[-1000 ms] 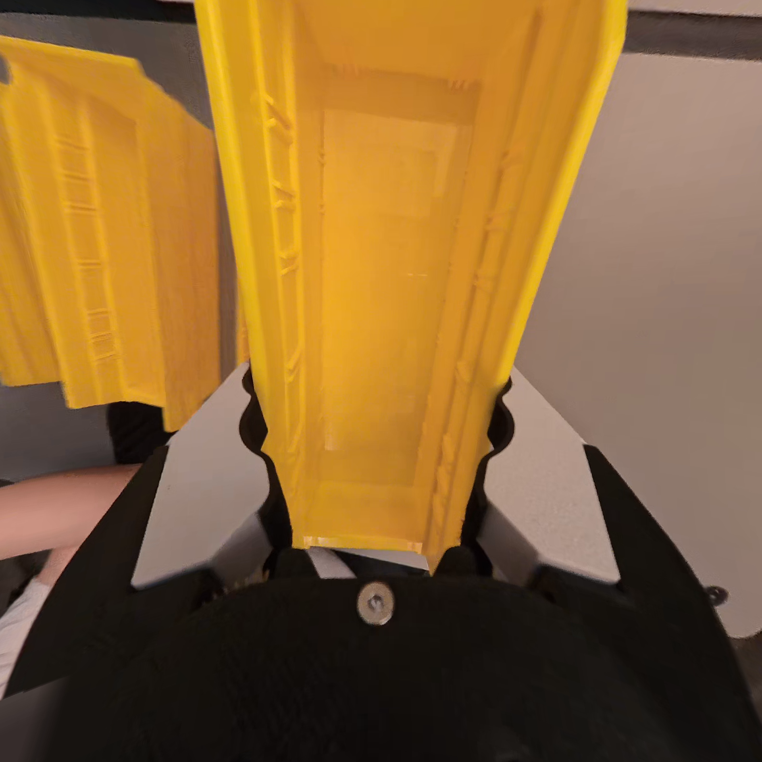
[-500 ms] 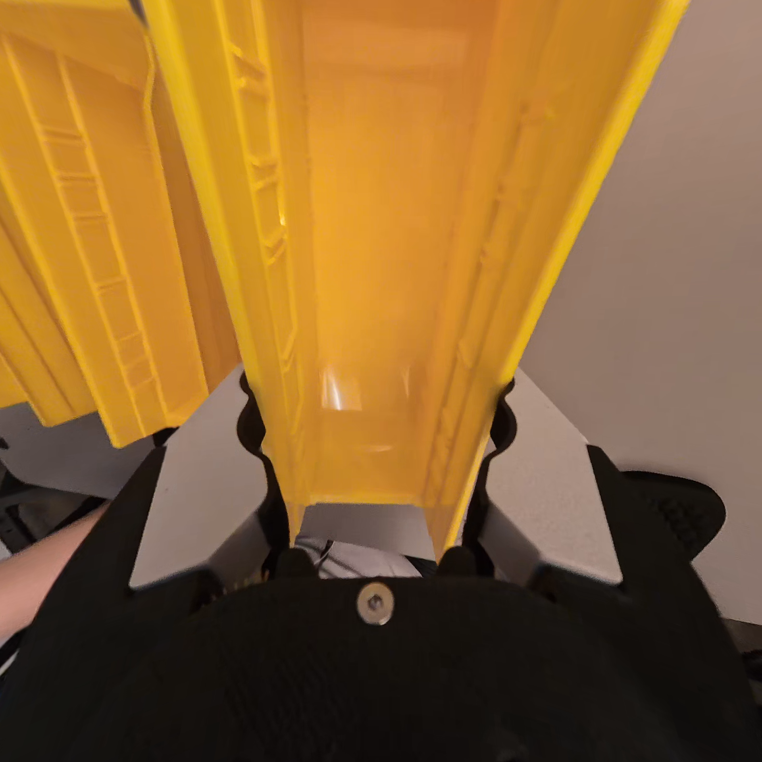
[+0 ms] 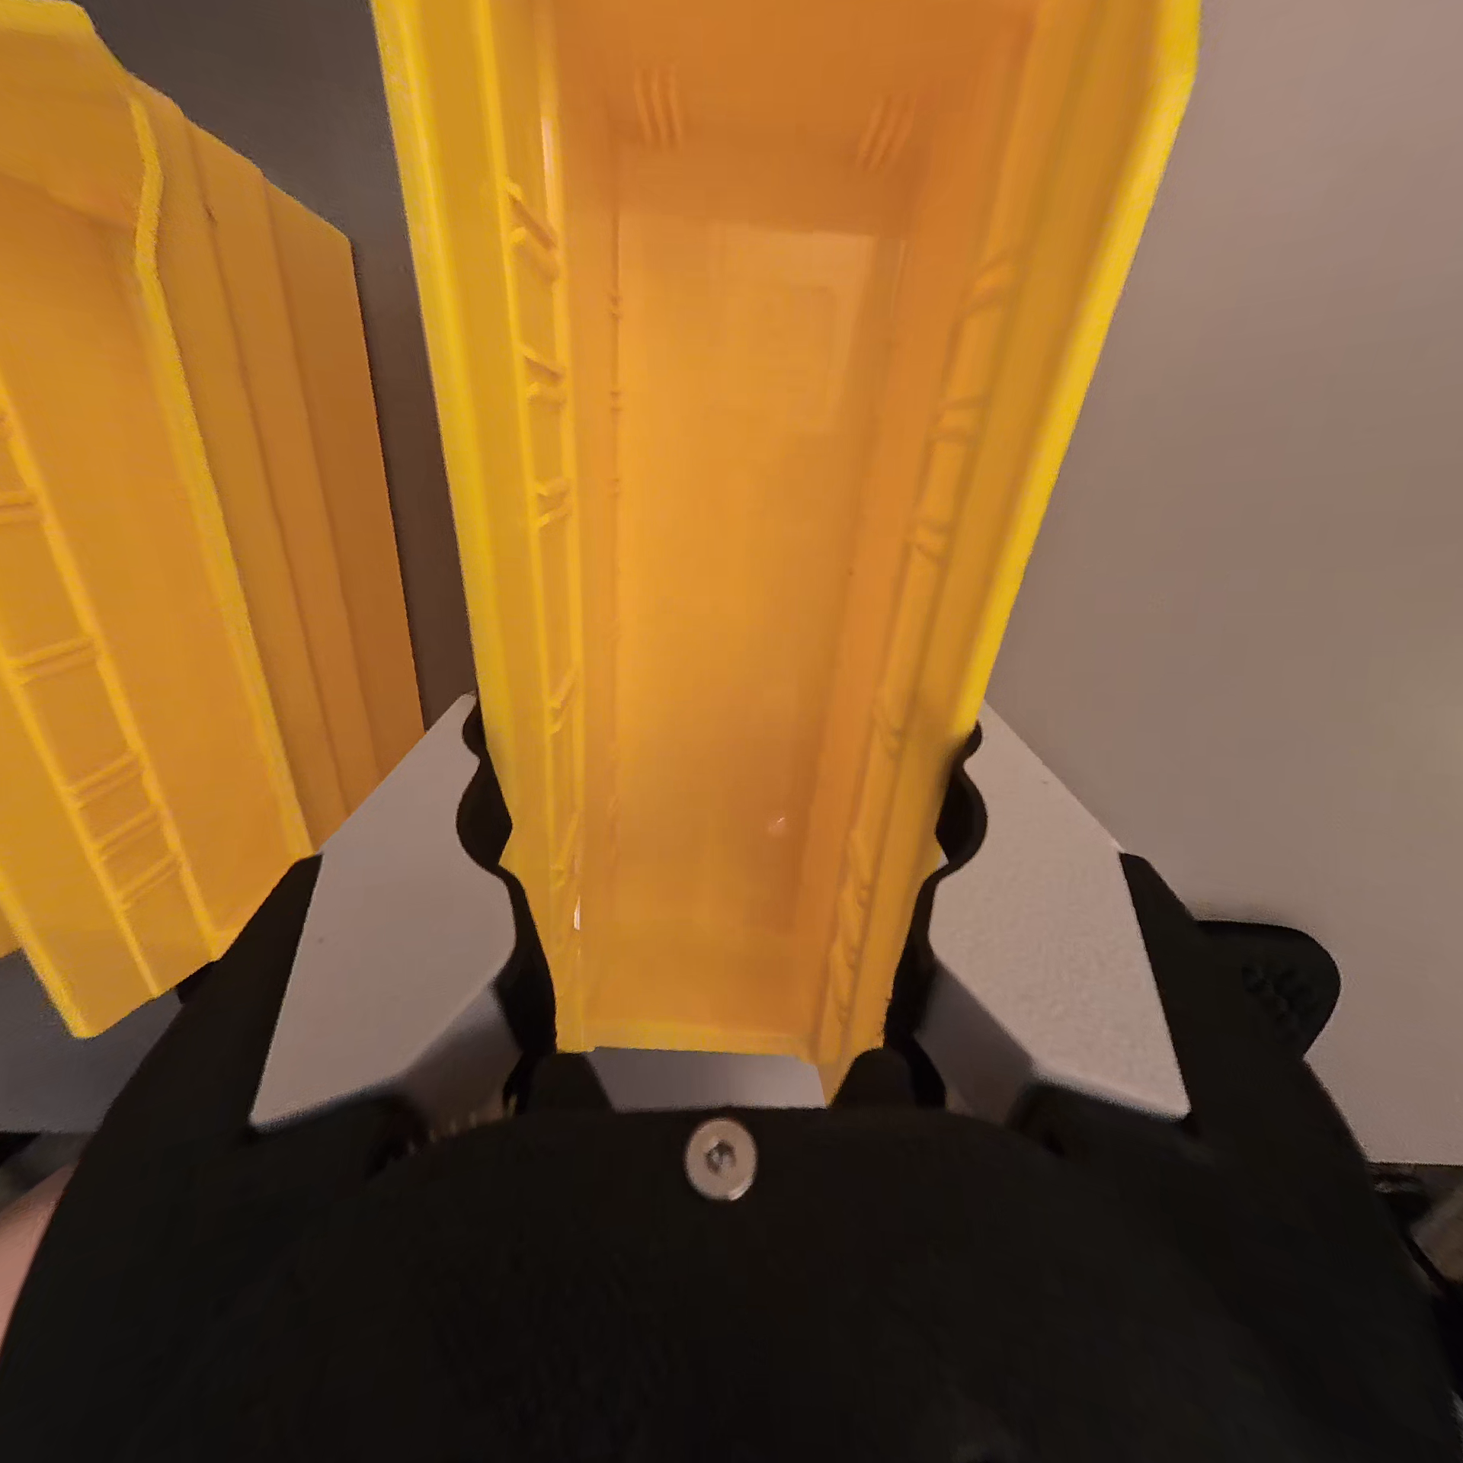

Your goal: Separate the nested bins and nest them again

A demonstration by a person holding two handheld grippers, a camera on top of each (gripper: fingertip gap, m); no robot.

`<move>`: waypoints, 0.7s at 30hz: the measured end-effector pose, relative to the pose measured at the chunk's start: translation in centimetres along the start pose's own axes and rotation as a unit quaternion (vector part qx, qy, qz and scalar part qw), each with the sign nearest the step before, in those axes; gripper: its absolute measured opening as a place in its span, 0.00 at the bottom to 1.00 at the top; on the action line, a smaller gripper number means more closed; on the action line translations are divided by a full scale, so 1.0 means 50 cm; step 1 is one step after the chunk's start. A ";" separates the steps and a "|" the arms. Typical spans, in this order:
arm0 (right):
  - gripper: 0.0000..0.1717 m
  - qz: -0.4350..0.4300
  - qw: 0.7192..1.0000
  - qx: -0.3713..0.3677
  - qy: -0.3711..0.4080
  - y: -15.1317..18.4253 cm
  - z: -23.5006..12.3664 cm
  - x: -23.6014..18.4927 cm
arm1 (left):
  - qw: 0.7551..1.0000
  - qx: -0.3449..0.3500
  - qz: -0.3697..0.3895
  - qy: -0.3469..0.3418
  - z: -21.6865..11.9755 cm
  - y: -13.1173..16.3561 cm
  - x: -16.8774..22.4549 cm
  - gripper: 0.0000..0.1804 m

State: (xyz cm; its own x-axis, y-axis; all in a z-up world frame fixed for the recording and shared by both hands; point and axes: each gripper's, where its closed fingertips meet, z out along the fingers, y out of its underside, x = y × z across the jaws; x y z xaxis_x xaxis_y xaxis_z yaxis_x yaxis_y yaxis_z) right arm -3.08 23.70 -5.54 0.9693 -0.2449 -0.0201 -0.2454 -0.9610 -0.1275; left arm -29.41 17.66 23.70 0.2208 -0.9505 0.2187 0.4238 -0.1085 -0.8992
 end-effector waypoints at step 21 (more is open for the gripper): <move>0.80 -0.126 0.985 0.098 -0.061 -0.010 -0.072 0.018 | 0.993 -0.092 0.027 -0.069 0.078 0.084 -0.022 0.40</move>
State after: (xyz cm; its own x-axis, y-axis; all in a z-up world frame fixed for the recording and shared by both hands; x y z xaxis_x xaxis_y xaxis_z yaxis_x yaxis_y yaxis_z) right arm -2.13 23.50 -1.94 0.9964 0.0278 -0.0801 -0.0005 -0.9430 -0.3327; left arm -24.44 19.38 21.17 0.3619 -0.9093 0.2056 0.2427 -0.1210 -0.9625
